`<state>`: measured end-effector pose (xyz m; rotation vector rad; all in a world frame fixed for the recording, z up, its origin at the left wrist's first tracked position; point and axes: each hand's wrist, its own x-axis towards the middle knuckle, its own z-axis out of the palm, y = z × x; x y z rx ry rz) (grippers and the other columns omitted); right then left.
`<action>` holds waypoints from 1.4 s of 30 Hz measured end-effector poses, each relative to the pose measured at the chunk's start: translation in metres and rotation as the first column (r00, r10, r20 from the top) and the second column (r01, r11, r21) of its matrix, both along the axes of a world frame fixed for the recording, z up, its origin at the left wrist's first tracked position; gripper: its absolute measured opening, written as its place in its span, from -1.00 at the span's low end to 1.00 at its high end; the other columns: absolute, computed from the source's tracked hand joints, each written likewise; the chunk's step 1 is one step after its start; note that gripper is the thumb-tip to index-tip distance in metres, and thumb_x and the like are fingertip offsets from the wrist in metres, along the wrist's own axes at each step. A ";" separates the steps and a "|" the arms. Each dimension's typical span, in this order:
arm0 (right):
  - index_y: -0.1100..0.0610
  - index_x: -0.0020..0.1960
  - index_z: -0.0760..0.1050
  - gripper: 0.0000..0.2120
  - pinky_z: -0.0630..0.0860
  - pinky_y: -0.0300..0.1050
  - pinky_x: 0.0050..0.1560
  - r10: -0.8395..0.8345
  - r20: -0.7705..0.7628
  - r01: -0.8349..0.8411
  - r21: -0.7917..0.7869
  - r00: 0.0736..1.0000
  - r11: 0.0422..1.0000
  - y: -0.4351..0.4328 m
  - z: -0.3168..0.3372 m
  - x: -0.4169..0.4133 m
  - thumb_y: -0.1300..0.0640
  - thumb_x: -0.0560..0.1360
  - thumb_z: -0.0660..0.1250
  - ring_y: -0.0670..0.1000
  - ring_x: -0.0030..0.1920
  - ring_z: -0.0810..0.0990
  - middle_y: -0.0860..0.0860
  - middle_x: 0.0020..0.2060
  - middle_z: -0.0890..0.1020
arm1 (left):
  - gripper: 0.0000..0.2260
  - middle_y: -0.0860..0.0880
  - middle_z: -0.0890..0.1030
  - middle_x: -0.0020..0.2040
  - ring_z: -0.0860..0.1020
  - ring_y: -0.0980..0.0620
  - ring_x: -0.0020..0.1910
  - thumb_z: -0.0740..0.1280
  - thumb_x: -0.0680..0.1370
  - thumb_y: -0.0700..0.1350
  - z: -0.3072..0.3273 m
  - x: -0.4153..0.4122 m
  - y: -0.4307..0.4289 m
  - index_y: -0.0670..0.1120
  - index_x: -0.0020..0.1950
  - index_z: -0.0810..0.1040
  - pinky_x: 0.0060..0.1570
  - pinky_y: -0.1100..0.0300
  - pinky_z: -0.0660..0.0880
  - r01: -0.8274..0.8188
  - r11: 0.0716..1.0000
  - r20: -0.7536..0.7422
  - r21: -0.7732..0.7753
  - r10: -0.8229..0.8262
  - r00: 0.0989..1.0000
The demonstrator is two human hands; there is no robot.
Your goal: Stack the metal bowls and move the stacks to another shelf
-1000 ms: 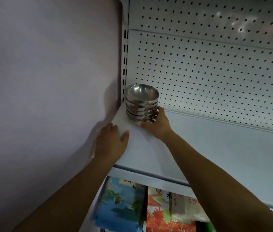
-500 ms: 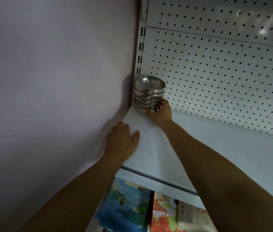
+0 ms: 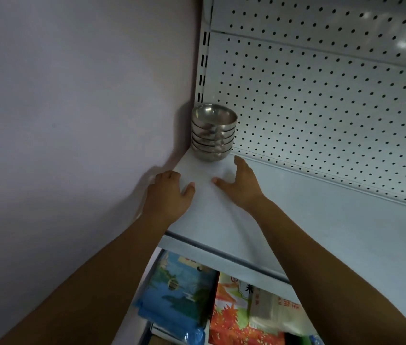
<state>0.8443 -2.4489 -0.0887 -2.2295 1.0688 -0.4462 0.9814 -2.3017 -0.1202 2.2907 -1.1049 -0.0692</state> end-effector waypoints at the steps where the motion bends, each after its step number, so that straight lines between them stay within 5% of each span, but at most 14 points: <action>1: 0.16 0.66 0.04 -0.08 0.18 0.03 0.56 0.023 -0.030 -0.023 -0.007 0.999 1.000 0.007 0.000 -0.011 -0.18 0.54 0.45 0.12 0.61 0.17 0.10 0.62 0.21 | -0.49 -0.18 0.55 0.36 0.44 -0.18 0.38 0.26 0.63 0.16 0.002 -0.002 0.002 -0.20 0.40 0.51 0.34 -0.06 0.42 -0.001 1.000 0.007 -0.015 0.001 1.000; 8: 0.13 0.64 0.13 -0.17 0.09 -0.17 0.53 0.183 -0.101 -0.191 -0.077 0.978 0.979 0.060 0.002 -0.100 -0.19 0.56 0.41 0.05 0.61 0.16 0.04 0.62 0.22 | -0.43 -0.23 0.64 0.23 0.57 -0.24 0.26 0.26 0.52 0.19 0.009 -0.030 0.036 -0.22 0.32 0.59 0.30 -0.05 0.46 0.031 0.991 0.043 -0.132 -0.025 0.999; 13: 0.05 0.60 0.25 -0.30 0.09 -0.27 0.46 0.235 0.005 -0.234 -0.076 0.972 0.969 0.105 -0.005 -0.152 -0.15 0.58 0.40 -0.01 0.58 0.22 -0.02 0.60 0.27 | -0.51 -0.08 0.57 0.33 0.46 0.04 0.32 0.37 0.56 0.10 -0.001 -0.099 0.096 -0.15 0.40 0.52 0.34 0.20 0.30 0.006 0.958 -0.015 -0.288 -0.011 1.000; 20: 0.03 0.57 0.31 -0.38 0.27 -0.49 0.35 0.444 0.122 -0.456 0.092 0.888 0.885 0.182 -0.041 -0.200 -0.03 0.58 0.43 -0.25 0.36 0.35 -0.09 0.45 0.42 | -0.50 0.17 0.44 0.34 0.33 0.28 0.31 0.37 0.56 0.16 -0.043 -0.213 0.228 -0.01 0.45 0.47 0.35 0.19 0.31 -0.278 0.948 -0.131 -0.157 0.259 0.957; 23: 0.01 0.58 0.30 -0.37 0.34 -0.18 0.45 0.593 0.071 -0.593 0.214 0.802 0.776 0.215 -0.065 -0.208 -0.09 0.58 0.40 -0.12 0.47 0.36 -0.07 0.50 0.41 | -0.51 0.09 0.51 0.39 0.39 0.15 0.37 0.39 0.55 0.12 -0.054 -0.262 0.288 -0.02 0.44 0.49 0.34 0.17 0.32 -0.438 0.897 -0.208 -0.052 0.420 0.883; 27: -0.04 0.61 0.24 -0.35 0.19 -0.28 0.43 0.778 -0.037 -0.733 0.310 0.627 0.606 0.265 -0.094 -0.208 -0.08 0.60 0.39 -0.13 0.54 0.25 -0.12 0.57 0.31 | -0.46 0.03 0.55 0.38 0.44 0.01 0.39 0.33 0.56 0.28 -0.068 -0.318 0.366 -0.03 0.41 0.52 0.36 0.11 0.35 -0.582 0.808 -0.229 0.089 0.585 0.778; 31: -0.01 0.61 0.24 -0.32 0.19 -0.15 0.54 0.896 -0.124 -0.828 0.344 0.427 0.442 0.316 -0.108 -0.202 -0.07 0.58 0.42 -0.08 0.58 0.23 -0.10 0.60 0.28 | -0.46 0.00 0.54 0.41 0.41 -0.03 0.44 0.35 0.52 0.22 -0.078 -0.367 0.439 -0.04 0.41 0.52 0.42 -0.06 0.37 -0.710 0.676 -0.209 0.197 0.736 0.644; 34: 0.01 0.62 0.23 -0.29 0.25 -0.05 0.56 0.936 -0.174 -0.879 0.327 0.306 0.348 0.358 -0.109 -0.197 -0.09 0.57 0.44 -0.03 0.58 0.25 -0.06 0.61 0.27 | -0.44 -0.01 0.53 0.42 0.41 -0.05 0.44 0.34 0.51 0.22 -0.081 -0.403 0.482 -0.05 0.43 0.51 0.42 -0.01 0.34 -0.785 0.573 -0.209 0.238 0.819 0.534; 39: 0.00 0.64 0.15 -0.22 0.20 -0.29 0.35 0.970 -0.196 -0.917 0.343 0.142 0.204 0.446 -0.105 -0.195 -0.07 0.55 0.47 -0.12 0.47 0.31 -0.13 0.50 0.35 | -0.43 -0.01 0.50 0.44 0.40 -0.03 0.45 0.35 0.55 0.22 -0.086 -0.459 0.552 -0.05 0.47 0.45 0.38 0.08 0.29 -0.890 0.380 -0.244 0.253 0.915 0.321; 42: 0.01 0.63 0.17 -0.20 0.24 -0.18 0.49 0.977 -0.203 -0.935 0.332 0.057 0.123 0.520 -0.108 -0.205 -0.11 0.53 0.47 -0.05 0.53 0.30 -0.09 0.56 0.32 | -0.45 0.00 0.49 0.46 0.40 -0.03 0.46 0.38 0.57 0.19 -0.085 -0.494 0.607 -0.05 0.48 0.44 0.41 0.00 0.34 -0.925 0.276 -0.244 0.259 0.946 0.214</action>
